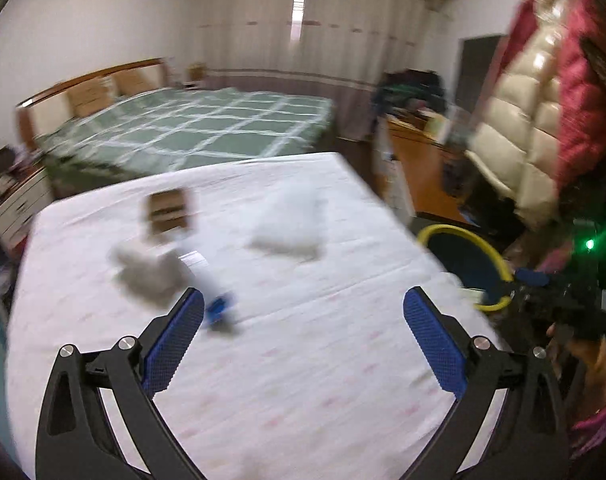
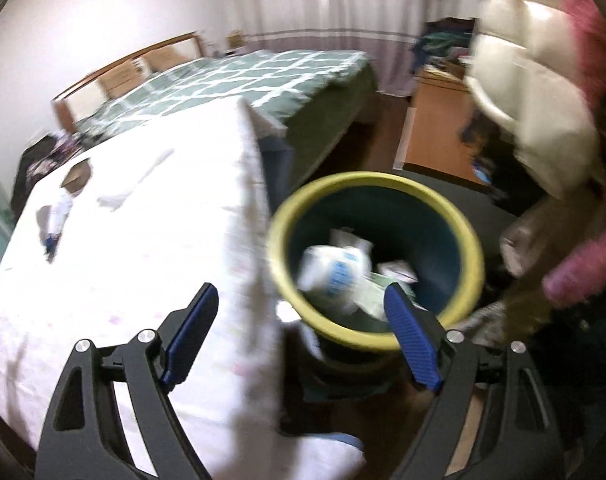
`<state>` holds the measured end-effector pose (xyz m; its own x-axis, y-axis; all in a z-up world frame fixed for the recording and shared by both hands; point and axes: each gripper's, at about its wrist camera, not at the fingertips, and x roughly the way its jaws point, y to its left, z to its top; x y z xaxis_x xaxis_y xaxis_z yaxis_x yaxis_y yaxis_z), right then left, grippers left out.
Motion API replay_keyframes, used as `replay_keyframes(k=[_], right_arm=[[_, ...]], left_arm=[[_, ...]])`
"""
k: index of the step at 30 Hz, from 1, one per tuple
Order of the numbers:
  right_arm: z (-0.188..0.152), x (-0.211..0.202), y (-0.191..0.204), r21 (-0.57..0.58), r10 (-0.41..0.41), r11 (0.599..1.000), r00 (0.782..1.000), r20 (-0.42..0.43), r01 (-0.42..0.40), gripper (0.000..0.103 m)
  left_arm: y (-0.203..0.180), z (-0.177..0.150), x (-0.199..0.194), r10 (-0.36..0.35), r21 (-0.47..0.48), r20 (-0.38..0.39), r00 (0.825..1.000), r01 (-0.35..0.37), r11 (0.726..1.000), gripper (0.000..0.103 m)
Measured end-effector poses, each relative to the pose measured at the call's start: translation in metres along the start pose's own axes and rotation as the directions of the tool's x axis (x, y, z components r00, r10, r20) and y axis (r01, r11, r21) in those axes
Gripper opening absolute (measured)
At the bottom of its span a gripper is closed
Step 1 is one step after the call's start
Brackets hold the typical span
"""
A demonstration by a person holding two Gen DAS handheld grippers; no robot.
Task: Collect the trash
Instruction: 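Grasp the white foam mesh net with the right gripper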
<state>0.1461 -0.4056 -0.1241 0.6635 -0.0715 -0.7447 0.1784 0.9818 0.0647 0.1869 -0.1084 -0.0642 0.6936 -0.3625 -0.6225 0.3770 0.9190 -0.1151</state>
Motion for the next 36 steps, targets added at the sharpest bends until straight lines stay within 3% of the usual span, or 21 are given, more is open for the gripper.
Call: replay_keyframes(k=[7,12,21,25,30,36], right_arm=[[0.059,0.041,0.091,-0.119,0.129,0.984,0.991,-0.042,-0.133,0.08],[0.107,0.085,0.146,-0.122,0.18,0.974,0.981,-0.075,-0.188,0.08],[0.155,0.175,0.191,-0.035,0.126,0.99,0.976,-0.179,-0.135,0.08],[0.157,0.195,0.198,0.008,0.117,0.993,0.97,-0.214,-0.118,0.08],[0.156,0.207,0.217,-0.026,0.065,0.997,0.972,-0.225,-0.072,0.082],[0.154,0.201,0.222,-0.06,0.053,0.996,0.975,-0.214,-0.067,0.058]], left_arm=[[0.082,-0.037,-0.039,0.102,-0.151,0.004,0.995,-0.1,0.983,0.098],[0.101,-0.048,-0.048,0.119,-0.191,0.009,0.993,-0.115,0.975,0.098],[0.109,-0.057,-0.053,0.123,-0.199,0.009,0.992,-0.119,0.973,0.098],[0.118,-0.062,-0.05,0.121,-0.217,-0.002,0.993,-0.118,0.969,0.098],[0.123,-0.068,-0.048,0.105,-0.238,-0.011,0.994,-0.105,0.966,0.098],[0.123,-0.07,-0.047,0.098,-0.24,-0.015,0.995,-0.098,0.966,0.098]])
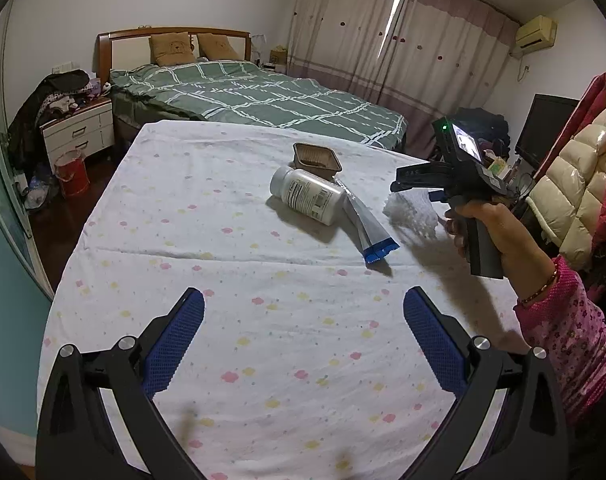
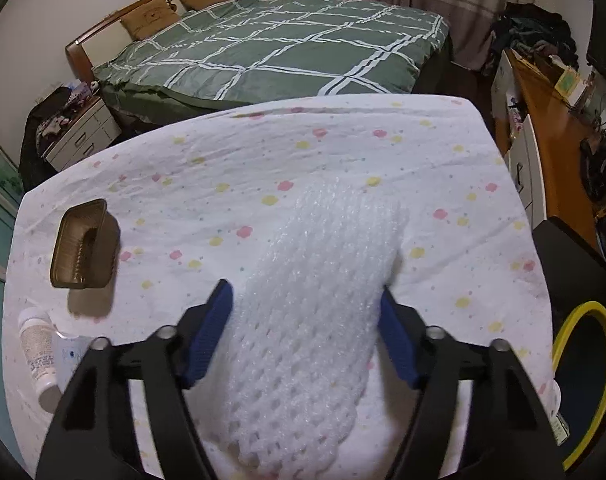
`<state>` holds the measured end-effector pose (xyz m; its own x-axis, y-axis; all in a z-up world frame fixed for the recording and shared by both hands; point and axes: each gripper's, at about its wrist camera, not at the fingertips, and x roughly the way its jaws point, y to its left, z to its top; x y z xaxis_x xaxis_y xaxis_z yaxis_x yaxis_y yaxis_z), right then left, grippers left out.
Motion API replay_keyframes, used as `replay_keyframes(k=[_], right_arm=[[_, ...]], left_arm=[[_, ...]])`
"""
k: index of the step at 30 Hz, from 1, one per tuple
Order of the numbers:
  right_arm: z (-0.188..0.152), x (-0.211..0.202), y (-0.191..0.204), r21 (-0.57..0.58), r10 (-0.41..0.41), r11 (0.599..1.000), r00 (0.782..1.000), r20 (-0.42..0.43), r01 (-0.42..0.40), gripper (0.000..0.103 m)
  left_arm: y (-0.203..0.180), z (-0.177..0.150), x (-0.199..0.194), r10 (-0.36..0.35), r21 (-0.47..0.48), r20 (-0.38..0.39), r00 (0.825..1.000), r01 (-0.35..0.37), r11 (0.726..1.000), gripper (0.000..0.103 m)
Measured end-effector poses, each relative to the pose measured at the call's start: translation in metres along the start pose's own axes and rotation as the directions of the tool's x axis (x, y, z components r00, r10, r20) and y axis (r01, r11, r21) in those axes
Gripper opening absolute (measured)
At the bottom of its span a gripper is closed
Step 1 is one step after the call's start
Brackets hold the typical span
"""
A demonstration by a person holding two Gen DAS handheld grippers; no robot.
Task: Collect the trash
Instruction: 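Grasp the white foam mesh net with the right gripper, then carry the foam net over the yellow bin with the right gripper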
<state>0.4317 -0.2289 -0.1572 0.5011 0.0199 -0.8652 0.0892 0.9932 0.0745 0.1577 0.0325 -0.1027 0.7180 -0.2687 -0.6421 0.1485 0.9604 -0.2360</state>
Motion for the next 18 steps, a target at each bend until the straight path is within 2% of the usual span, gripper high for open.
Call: replay_keyframes(k=[2,7,12,18], right_arm=[[-0.001,-0.004,-0.002,-0.006,0.001,1.0,1.0,0.008,0.0,0.043],[-0.009,-0.02,-0.007,-0.011,0.031,0.999,0.999,0.032,-0.031,0.018],[-0.024,-0.041,-0.025,0.007,0.082,0.997,0.995,0.05,-0.083,0.014],[-0.052,-0.079,-0.043,-0.015,0.067,0.998,0.991,0.112,-0.066,0.013]], left_arm=[[0.0,0.0,0.001,-0.003,-0.004,-0.002,1.0,0.003,1.0,0.098],[-0.004,0.0,0.001,-0.009,0.004,-0.002,1.0,0.009,1.0,0.098],[-0.009,0.0,0.002,-0.01,0.015,0.0,1.0,0.01,1.0,0.098],[-0.015,0.001,0.006,-0.016,0.026,-0.006,1.0,0.016,1.0,0.098]])
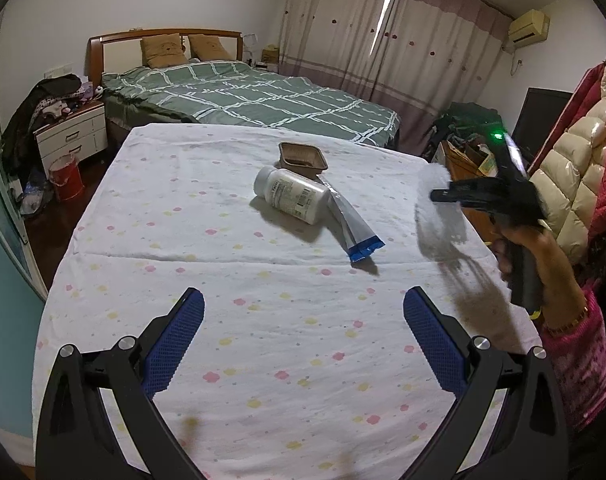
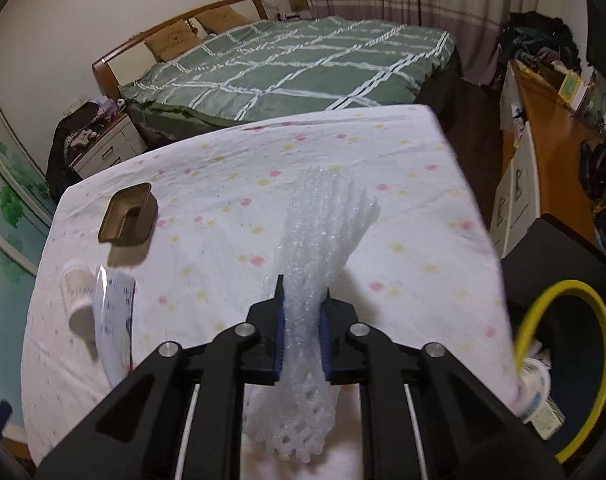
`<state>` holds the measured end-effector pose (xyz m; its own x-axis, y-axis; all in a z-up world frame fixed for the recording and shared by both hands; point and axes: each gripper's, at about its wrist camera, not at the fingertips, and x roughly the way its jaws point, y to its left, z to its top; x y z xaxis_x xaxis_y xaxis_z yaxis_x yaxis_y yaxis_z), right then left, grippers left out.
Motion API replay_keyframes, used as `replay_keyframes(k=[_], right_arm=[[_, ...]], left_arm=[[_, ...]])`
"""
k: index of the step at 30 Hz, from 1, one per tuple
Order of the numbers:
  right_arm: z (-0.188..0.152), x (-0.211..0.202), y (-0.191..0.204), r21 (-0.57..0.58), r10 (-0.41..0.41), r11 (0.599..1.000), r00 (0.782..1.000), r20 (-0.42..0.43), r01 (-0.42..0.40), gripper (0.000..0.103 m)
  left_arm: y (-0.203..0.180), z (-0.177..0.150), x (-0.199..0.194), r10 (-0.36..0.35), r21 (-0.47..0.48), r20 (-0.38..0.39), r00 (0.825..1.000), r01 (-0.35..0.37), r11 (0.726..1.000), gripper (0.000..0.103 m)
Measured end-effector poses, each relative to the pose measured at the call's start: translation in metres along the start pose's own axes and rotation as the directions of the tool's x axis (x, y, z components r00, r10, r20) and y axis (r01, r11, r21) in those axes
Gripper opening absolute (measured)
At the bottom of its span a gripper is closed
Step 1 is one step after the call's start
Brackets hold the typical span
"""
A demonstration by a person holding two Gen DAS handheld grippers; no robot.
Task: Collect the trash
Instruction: 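Carry the foam net over the yellow bin with the right gripper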
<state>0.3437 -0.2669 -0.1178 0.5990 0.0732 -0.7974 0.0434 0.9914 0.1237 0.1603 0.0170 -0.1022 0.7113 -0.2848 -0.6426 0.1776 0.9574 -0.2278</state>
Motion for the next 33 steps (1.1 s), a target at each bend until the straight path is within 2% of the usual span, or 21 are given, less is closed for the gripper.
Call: replay_keyframes(k=[7,14,24,30,33], right_arm=[[-0.027,-0.045,-0.03,-0.001,-0.039,0.999,0.997,0.072,0.039,0.013],[-0.053,-0.07,-0.082,0.063,-0.092,0.994,0.992,0.091,0.086,0.014],[-0.089,-0.081,-0.188,0.235,-0.196,0.956,0.979,0.06,0.177,0.014],[-0.104,-0.074,-0.229,0.294,-0.243,0.929,0.97,0.025,0.225,0.014],[-0.109,-0.068,-0.243,0.308,-0.26,0.919,0.965,0.007,0.246,0.019]], left_arm=[[-0.019,0.002,0.005,-0.018,0.031,-0.007,1.0,0.018,0.999,0.098],[-0.042,0.006,0.011,-0.029,0.071,-0.013,0.999,0.03,0.997,0.098],[-0.078,0.009,0.031,-0.05,0.132,-0.047,0.998,0.056,0.99,0.098],[-0.089,0.011,0.042,-0.05,0.148,-0.062,0.997,0.058,0.987,0.098],[-0.093,0.013,0.048,-0.047,0.153,-0.067,0.997,0.057,0.987,0.098]])
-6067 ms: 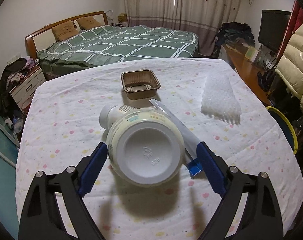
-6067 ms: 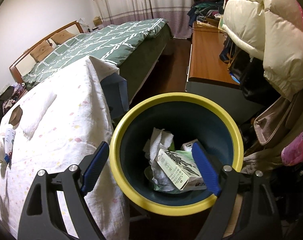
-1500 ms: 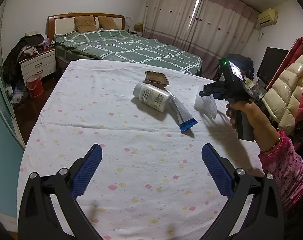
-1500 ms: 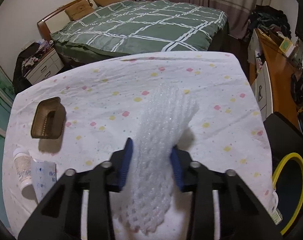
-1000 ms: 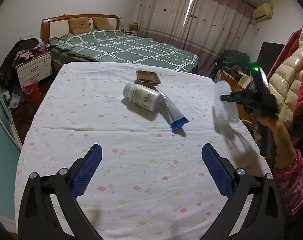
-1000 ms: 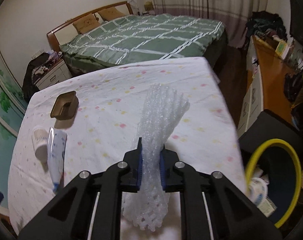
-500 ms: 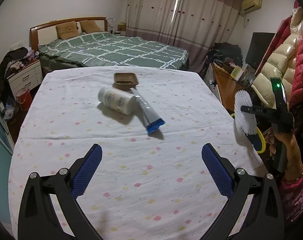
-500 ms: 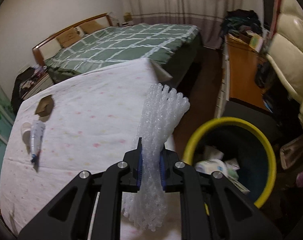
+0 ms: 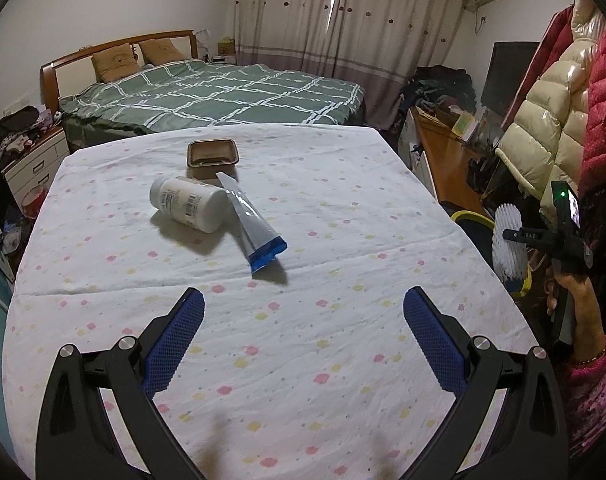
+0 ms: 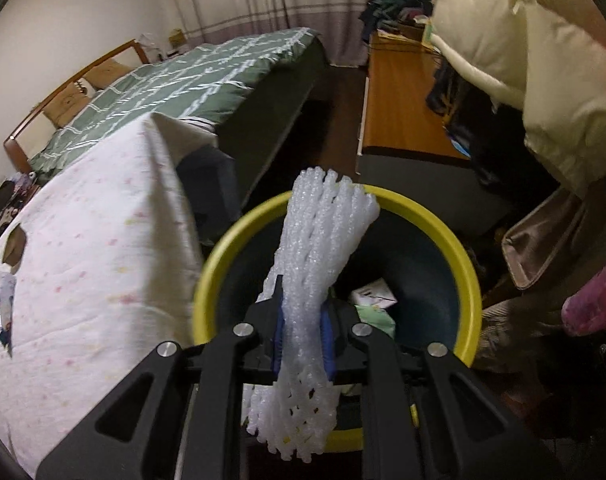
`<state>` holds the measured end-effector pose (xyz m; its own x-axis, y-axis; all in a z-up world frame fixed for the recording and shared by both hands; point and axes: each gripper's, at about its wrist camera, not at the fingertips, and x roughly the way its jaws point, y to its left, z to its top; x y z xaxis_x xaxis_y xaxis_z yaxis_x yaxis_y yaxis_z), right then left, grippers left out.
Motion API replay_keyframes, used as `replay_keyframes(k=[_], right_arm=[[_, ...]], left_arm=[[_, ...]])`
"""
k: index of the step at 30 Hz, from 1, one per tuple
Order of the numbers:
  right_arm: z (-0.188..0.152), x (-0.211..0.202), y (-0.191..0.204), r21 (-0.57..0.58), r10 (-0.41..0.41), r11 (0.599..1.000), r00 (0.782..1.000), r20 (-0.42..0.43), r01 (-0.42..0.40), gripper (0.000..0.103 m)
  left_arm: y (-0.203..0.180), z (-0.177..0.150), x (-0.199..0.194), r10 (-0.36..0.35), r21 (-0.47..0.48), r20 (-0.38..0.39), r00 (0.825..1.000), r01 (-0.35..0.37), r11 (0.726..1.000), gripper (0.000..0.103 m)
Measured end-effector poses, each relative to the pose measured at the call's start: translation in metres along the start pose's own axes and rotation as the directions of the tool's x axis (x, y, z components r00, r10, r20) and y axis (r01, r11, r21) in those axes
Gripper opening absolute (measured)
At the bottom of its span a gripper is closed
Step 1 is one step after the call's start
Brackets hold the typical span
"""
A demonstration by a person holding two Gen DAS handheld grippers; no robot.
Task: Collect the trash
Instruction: 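Carry the foam net over the yellow bin with the right gripper, then open the right gripper to drop the foam net into the bin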
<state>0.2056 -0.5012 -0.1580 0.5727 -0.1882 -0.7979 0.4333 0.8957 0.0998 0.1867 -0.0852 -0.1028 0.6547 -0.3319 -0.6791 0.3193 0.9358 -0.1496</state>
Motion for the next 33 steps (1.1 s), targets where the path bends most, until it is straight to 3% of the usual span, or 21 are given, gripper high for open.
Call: replay_keyframes(k=[1,4,5,18,28,33], right_arm=[[0.001,0.003,0.0,0.003,-0.001,1.0,1.0,-0.002,0.001,0.024],[0.0,0.006,-0.004,0.016,-0.012,1.0,1.0,0.004,0.012,0.054],[-0.001,0.005,-0.005,0.016,-0.017,1.0,1.0,0.01,0.017,0.056],[-0.001,-0.013,0.0,0.002,0.01,1.0,0.999,0.05,-0.01,0.058],[-0.005,-0.012,0.008,-0.021,0.021,1.0,0.999,0.044,-0.02,0.059],[-0.007,-0.012,0.006,-0.018,0.022,1.0,0.999,0.045,-0.021,0.061]], left_arm=[[-0.001,0.001,0.002,0.001,0.002,-0.002,1.0,-0.001,1.0,0.098],[-0.003,0.002,0.006,0.005,0.004,-0.007,1.0,-0.005,1.0,0.098],[-0.003,0.002,0.007,0.006,0.005,-0.008,1.0,-0.006,1.0,0.098],[0.017,0.018,0.036,0.038,-0.029,-0.04,0.998,-0.039,0.999,0.098],[0.025,0.048,0.095,0.016,-0.066,-0.127,0.992,-0.025,0.997,0.098],[0.033,0.058,0.128,0.005,-0.106,-0.188,0.982,-0.025,0.994,0.09]])
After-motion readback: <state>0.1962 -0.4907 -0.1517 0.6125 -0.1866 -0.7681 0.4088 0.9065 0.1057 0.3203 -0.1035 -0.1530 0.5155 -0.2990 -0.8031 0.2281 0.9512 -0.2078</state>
